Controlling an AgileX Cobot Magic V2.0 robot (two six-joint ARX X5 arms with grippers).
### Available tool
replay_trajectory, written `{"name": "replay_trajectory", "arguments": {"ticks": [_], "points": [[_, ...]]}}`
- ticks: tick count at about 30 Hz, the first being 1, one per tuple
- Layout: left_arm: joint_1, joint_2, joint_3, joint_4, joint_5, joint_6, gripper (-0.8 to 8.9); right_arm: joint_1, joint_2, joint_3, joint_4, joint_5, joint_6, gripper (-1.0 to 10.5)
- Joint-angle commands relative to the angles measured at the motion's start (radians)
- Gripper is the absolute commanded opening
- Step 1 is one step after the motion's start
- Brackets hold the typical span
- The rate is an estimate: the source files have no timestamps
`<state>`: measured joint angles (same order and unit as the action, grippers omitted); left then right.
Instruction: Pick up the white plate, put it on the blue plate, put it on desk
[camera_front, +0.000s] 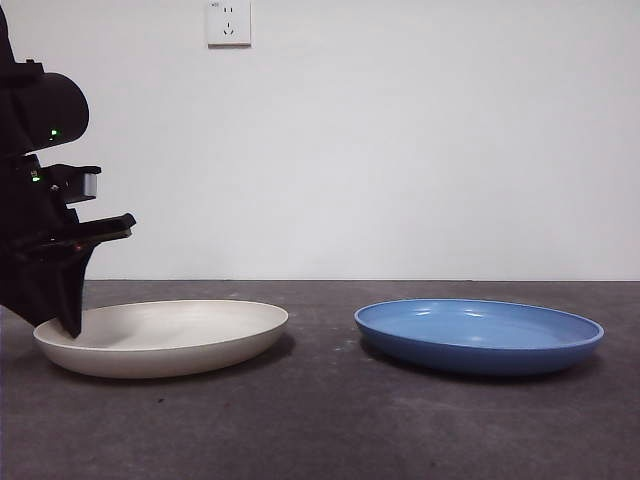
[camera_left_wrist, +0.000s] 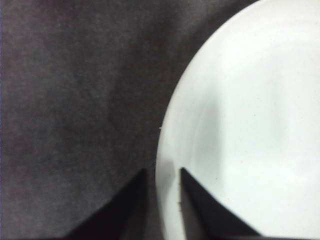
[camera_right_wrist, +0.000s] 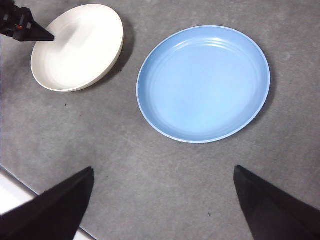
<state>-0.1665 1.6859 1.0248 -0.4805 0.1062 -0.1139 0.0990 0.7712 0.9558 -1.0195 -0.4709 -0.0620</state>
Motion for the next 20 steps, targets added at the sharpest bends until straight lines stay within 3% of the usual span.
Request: {"name": "replay_trajectory", "arguments": {"ticks": [1, 11, 20], "points": [[-0.002, 0.02, 0.019, 0.006, -0.002, -0.01, 0.09, 0.003, 0.005, 0.019, 0.008, 0.0, 0.01, 4.5], [0.003, -0.016, 0.047, 0.003, -0.001, -0.056, 0.09, 0.003, 0.005, 0.019, 0.008, 0.0, 0.01, 4.5], [-0.023, -0.124, 0.156, -0.03, 0.116, -0.131, 0.09, 0.003, 0.005, 0.019, 0.008, 0.0, 0.026, 4.5]]}}
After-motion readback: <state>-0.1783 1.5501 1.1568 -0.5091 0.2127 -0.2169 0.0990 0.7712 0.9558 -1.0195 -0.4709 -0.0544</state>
